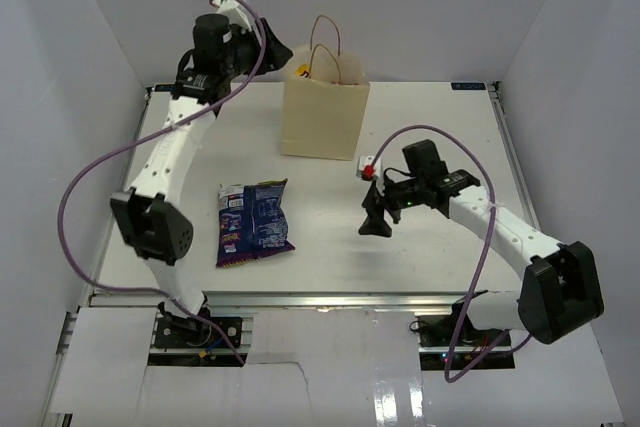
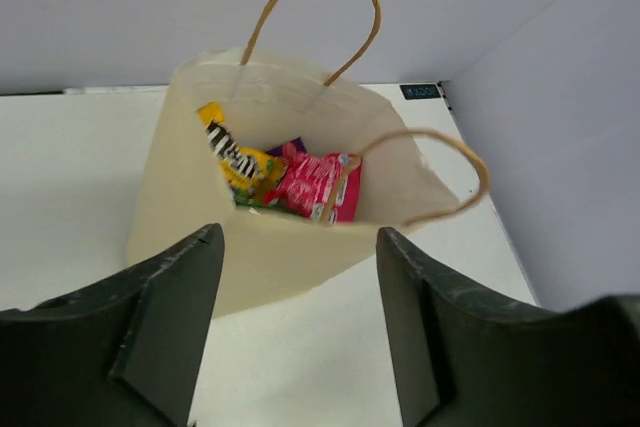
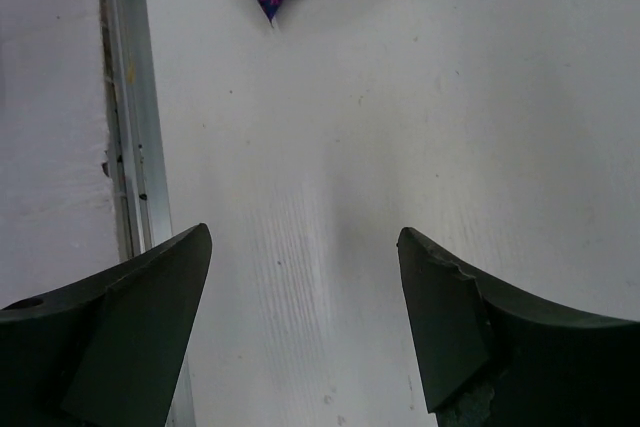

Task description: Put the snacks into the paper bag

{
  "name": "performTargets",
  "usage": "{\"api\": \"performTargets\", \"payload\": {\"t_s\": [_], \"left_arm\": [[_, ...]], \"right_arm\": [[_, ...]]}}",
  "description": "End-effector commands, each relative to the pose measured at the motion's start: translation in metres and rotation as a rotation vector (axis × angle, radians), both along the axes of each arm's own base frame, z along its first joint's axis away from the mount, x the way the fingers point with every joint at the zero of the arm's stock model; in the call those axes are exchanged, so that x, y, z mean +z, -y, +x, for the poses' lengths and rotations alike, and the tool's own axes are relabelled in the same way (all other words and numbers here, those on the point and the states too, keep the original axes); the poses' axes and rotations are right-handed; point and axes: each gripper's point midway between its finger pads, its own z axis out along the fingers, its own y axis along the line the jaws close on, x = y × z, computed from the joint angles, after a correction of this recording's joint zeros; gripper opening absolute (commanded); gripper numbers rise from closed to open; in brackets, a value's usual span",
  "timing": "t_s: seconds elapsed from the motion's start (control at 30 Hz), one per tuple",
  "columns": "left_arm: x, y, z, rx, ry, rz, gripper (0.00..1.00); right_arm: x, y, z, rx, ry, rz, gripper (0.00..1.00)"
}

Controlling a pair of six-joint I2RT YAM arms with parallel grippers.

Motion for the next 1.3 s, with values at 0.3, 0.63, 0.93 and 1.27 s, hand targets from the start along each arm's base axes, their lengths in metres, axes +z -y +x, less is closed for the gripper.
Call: {"api": "performTargets", "payload": {"t_s": [0.3, 0.63, 0.93, 1.27], "left_arm": [[-0.053, -0.126, -0.259, 0.335, 0.017, -0.032, 0.88], [-0.088, -0.143, -0.334, 0.406, -0.068, -0.201, 0.91], [-0.088, -0.146, -0.341, 0.419, -0.088, -0.201, 0.92], [-0.087, -0.146, -0.348, 0.412, -0.096, -0.221, 0.92]], "right_arm": [[-0.001, -0.154, 0.019, -0.360, -0.404, 0.055, 0.98], [-0.051, -0.231, 0.052, -0.416, -0.603, 0.040, 0.92], [-0.069, -0.260, 0.055, -0.435, -0.590, 0.044, 0.96], [-0.093, -0.258, 0.061, -0.476, -0.593, 0.017, 0.63]]}}
